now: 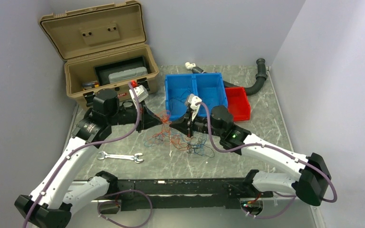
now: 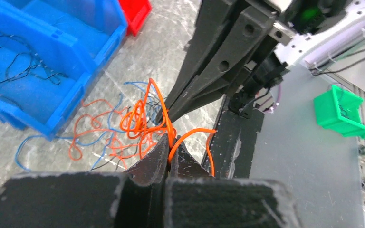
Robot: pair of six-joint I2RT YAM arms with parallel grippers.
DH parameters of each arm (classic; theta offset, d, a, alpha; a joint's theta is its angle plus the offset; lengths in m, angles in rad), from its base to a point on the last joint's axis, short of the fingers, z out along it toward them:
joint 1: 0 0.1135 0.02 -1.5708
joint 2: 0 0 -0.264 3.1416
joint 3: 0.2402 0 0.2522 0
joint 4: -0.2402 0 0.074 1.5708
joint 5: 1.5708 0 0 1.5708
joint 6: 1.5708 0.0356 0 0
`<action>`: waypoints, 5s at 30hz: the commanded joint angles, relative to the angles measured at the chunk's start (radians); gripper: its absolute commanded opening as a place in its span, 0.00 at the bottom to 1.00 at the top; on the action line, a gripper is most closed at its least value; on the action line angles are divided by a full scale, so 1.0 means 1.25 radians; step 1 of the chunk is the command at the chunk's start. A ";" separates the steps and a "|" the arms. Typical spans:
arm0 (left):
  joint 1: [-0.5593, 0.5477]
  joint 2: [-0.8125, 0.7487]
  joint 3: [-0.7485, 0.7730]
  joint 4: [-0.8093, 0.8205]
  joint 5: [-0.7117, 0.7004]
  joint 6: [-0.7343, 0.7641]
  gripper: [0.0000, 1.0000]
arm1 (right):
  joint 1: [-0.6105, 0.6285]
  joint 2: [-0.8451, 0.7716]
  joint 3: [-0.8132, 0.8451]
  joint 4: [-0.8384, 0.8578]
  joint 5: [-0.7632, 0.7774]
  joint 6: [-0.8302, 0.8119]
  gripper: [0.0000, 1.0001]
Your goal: Untangle the cables
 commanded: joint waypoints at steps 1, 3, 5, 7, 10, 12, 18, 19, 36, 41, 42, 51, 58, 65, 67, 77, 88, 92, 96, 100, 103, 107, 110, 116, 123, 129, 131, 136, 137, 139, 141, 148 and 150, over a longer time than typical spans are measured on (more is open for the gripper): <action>-0.004 -0.002 0.026 -0.018 -0.120 0.016 0.00 | 0.004 -0.028 0.031 0.014 0.100 0.020 0.00; -0.004 -0.007 0.020 -0.038 -0.238 0.000 0.00 | 0.004 -0.057 0.018 -0.028 0.240 0.043 0.00; -0.001 -0.013 0.014 -0.057 -0.341 -0.017 0.00 | 0.004 -0.096 0.004 -0.083 0.392 0.066 0.00; 0.007 -0.023 0.001 -0.068 -0.445 -0.043 0.00 | 0.003 -0.142 -0.009 -0.148 0.539 0.098 0.00; 0.033 -0.039 -0.023 -0.088 -0.567 -0.088 0.00 | -0.004 -0.213 -0.029 -0.265 0.731 0.167 0.00; 0.051 -0.043 -0.035 -0.100 -0.626 -0.109 0.00 | -0.011 -0.255 -0.035 -0.348 0.822 0.217 0.00; 0.071 -0.013 -0.045 -0.110 -0.615 -0.118 0.32 | -0.020 -0.380 -0.060 -0.445 0.866 0.268 0.00; 0.070 -0.009 -0.045 -0.107 -0.592 -0.116 0.31 | -0.019 -0.392 -0.065 -0.432 0.834 0.246 0.00; 0.070 0.144 -0.034 -0.219 -0.663 -0.182 0.92 | -0.018 -0.037 0.023 -0.314 0.347 0.172 0.68; 0.077 0.158 -0.150 -0.077 -0.625 -0.303 0.99 | -0.013 0.113 0.054 -0.277 0.293 0.250 0.75; 0.079 0.160 -0.174 -0.022 -0.612 -0.323 0.99 | -0.009 0.141 0.061 -0.266 0.287 0.260 0.74; 0.084 0.293 -0.222 0.072 -0.621 -0.351 0.75 | 0.010 0.261 0.104 -0.175 0.247 0.269 0.70; 0.083 0.261 -0.190 0.009 -0.702 -0.329 0.00 | 0.014 0.287 0.105 -0.158 0.239 0.278 0.68; 0.083 0.091 -0.078 -0.100 -0.682 -0.242 0.00 | 0.013 0.250 0.100 -0.175 0.270 0.255 0.68; 0.083 0.067 -0.036 -0.123 -0.642 -0.211 0.00 | 0.013 0.246 0.105 -0.178 0.270 0.243 0.68; 0.083 0.070 0.267 -0.236 -0.247 -0.020 0.00 | 0.014 0.118 0.065 -0.031 0.126 0.092 0.73; 0.083 0.088 0.387 -0.153 -0.049 -0.026 0.00 | 0.014 0.132 0.083 0.059 0.012 0.040 0.76; 0.083 0.094 0.413 -0.141 -0.046 -0.043 0.00 | 0.017 0.156 0.091 0.076 0.012 0.061 0.73; 0.083 0.077 0.424 -0.117 -0.073 -0.058 0.00 | 0.018 0.176 0.081 0.096 -0.001 0.067 0.70; 0.083 0.058 0.432 -0.094 -0.103 -0.079 0.00 | 0.020 0.200 0.063 0.136 -0.004 0.084 0.60; 0.083 0.050 0.439 -0.104 -0.147 -0.085 0.00 | 0.020 0.220 0.066 0.155 -0.011 0.102 0.38; 0.083 0.010 0.400 -0.111 -0.278 -0.081 0.00 | 0.019 0.182 0.084 0.131 0.029 0.146 0.00; 0.083 -0.030 0.310 -0.101 -0.377 -0.089 0.00 | 0.018 0.106 0.146 0.048 0.102 0.139 0.00; 0.083 -0.057 0.141 -0.001 -0.281 -0.124 0.00 | 0.019 0.030 0.428 -0.168 0.106 0.086 0.00; 0.082 -0.045 0.035 0.170 -0.093 -0.194 0.00 | 0.018 -0.010 0.532 -0.239 0.149 0.100 0.00; 0.071 -0.033 -0.026 0.280 -0.018 -0.235 0.00 | 0.018 -0.012 0.476 -0.229 0.197 0.134 0.00; 0.052 -0.022 -0.036 0.307 -0.004 -0.239 0.00 | 0.018 -0.002 0.498 -0.241 0.196 0.136 0.00; -0.054 0.028 -0.021 0.282 -0.053 -0.177 0.00 | 0.019 0.023 0.521 -0.286 0.223 0.134 0.00; -0.076 0.039 -0.021 0.278 -0.073 -0.164 0.00 | 0.019 0.026 0.520 -0.290 0.229 0.138 0.00; -0.112 0.052 -0.030 0.289 -0.104 -0.154 0.09 | 0.018 0.030 0.515 -0.295 0.234 0.145 0.00; -0.127 0.063 -0.046 0.311 -0.116 -0.154 0.31 | 0.018 0.031 0.507 -0.291 0.235 0.151 0.00; -0.143 0.066 -0.077 0.348 -0.143 -0.140 0.77 | 0.018 0.035 0.504 -0.288 0.233 0.163 0.00; -0.145 0.077 -0.074 0.348 -0.140 -0.135 0.78 | 0.018 0.037 0.508 -0.287 0.232 0.165 0.00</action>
